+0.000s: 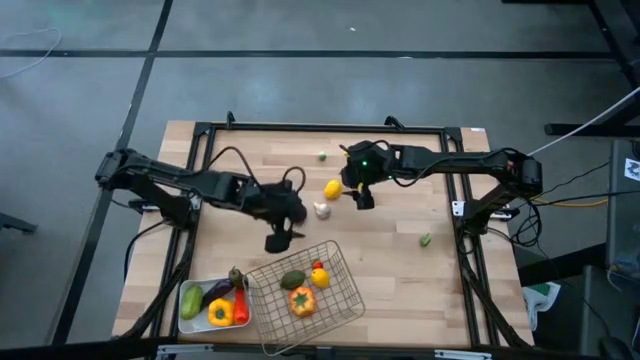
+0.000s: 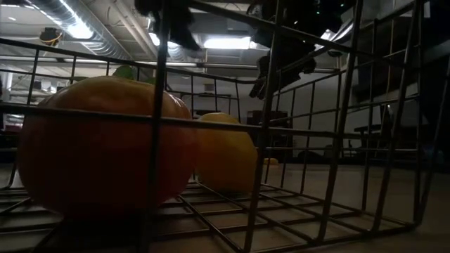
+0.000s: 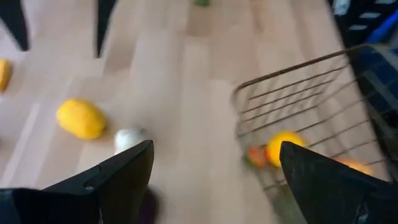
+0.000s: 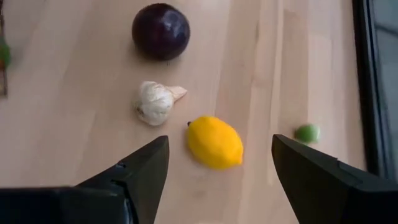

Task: Sort produce into baskets
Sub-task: Put the yellow lemon into the wire basket

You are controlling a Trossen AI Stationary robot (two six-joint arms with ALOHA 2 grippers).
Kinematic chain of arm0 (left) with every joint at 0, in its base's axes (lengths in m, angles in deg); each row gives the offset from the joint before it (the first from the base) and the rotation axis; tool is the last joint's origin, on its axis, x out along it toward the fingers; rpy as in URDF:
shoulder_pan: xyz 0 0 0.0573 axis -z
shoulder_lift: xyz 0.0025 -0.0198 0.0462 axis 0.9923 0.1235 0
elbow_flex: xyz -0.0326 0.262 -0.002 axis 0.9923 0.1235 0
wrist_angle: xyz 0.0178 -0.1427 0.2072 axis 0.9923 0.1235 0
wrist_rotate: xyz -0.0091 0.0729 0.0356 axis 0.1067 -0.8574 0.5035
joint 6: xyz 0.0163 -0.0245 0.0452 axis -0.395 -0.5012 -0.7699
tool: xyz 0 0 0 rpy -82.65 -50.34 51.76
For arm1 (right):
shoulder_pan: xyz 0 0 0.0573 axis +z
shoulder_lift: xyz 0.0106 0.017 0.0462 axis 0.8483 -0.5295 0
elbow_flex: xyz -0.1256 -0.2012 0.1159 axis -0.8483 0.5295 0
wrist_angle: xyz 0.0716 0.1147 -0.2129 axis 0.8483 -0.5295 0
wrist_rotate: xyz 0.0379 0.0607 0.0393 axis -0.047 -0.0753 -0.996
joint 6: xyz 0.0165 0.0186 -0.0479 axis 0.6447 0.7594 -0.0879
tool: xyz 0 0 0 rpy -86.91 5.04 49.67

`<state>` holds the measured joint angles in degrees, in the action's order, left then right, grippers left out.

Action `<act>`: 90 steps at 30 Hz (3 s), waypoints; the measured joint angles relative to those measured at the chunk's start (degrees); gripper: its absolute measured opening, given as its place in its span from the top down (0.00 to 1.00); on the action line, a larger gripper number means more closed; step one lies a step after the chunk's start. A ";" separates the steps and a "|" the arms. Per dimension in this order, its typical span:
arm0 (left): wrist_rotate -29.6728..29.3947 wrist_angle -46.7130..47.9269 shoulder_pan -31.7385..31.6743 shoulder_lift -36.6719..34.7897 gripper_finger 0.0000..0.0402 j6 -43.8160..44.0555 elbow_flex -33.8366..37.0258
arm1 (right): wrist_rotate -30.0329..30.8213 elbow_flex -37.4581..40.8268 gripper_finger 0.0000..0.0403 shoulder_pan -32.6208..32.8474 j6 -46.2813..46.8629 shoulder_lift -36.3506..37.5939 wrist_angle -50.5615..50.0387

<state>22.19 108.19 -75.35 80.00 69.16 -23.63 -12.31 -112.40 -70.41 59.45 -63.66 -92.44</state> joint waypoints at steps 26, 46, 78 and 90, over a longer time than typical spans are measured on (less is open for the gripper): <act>0.21 -0.04 -9.35 -0.07 0.14 -1.16 5.28 | 8.11 -16.04 0.30 -0.13 -20.32 -24.02 -9.48; 1.07 1.01 -10.02 -0.46 0.14 -2.51 5.28 | 7.96 -16.71 0.48 0.37 -15.75 -27.50 -15.90; 1.05 7.21 -9.13 -6.72 0.14 9.45 5.30 | 11.91 -31.12 0.44 35.98 11.61 -12.82 -22.27; 1.03 7.24 -4.47 -6.69 0.14 18.47 5.30 | 12.07 -31.05 0.44 39.26 13.01 -23.45 -4.49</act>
<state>23.22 115.43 -79.82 73.31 87.63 -18.33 -0.24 -143.46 -31.15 72.46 -87.10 -96.93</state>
